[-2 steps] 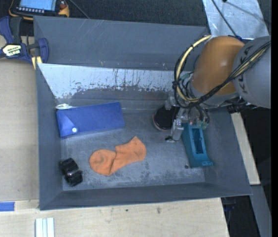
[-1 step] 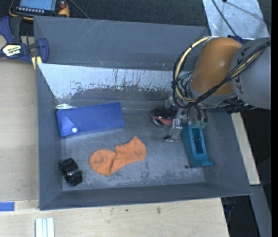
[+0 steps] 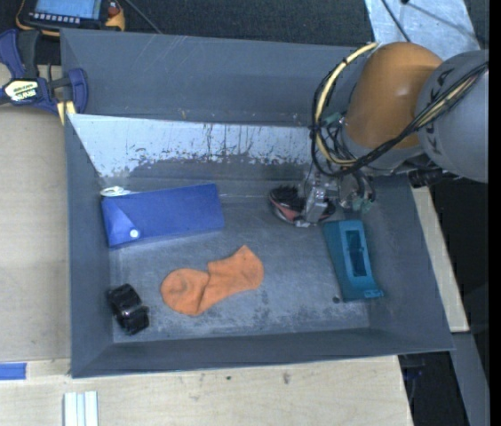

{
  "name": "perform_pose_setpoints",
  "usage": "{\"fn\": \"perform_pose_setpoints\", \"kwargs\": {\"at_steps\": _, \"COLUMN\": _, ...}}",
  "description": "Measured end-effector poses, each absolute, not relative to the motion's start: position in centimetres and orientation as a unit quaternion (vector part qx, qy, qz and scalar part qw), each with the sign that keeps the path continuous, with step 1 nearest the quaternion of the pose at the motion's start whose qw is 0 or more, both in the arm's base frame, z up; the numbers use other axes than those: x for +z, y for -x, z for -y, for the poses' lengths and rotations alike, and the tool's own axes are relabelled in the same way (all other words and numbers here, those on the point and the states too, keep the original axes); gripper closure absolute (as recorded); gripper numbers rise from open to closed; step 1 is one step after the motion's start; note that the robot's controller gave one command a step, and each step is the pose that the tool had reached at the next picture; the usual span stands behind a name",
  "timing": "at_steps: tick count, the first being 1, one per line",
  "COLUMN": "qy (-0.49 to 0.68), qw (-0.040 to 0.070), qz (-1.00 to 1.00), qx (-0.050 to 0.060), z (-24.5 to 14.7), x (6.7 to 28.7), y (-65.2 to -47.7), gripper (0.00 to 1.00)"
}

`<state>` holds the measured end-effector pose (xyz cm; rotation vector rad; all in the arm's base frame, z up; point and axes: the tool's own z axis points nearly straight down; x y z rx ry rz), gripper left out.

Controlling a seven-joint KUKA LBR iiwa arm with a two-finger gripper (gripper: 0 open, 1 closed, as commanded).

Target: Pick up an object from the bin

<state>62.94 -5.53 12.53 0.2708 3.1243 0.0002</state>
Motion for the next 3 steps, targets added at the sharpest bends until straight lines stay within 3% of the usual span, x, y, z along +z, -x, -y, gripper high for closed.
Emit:
{"fn": "perform_pose_setpoints", "kwargs": {"at_steps": 1, "qy": -0.086, "qw": 0.003, "qz": -0.996, "qx": 0.000, "z": 5.5, "x": 12.5, "y": -62.9, "gripper": 1.00}}
{"fn": "perform_pose_setpoints", "kwargs": {"at_steps": 2, "qy": -0.101, "qw": -0.002, "qz": -0.995, "qx": 0.000, "z": 5.4, "x": 18.2, "y": -61.4, "gripper": 1.00}}
{"fn": "perform_pose_setpoints", "kwargs": {"at_steps": 3, "qy": -0.109, "qw": 0.000, "qz": -0.994, "qx": 0.000, "z": 6.6, "x": 24.3, "y": -60.2, "gripper": 1.00}}
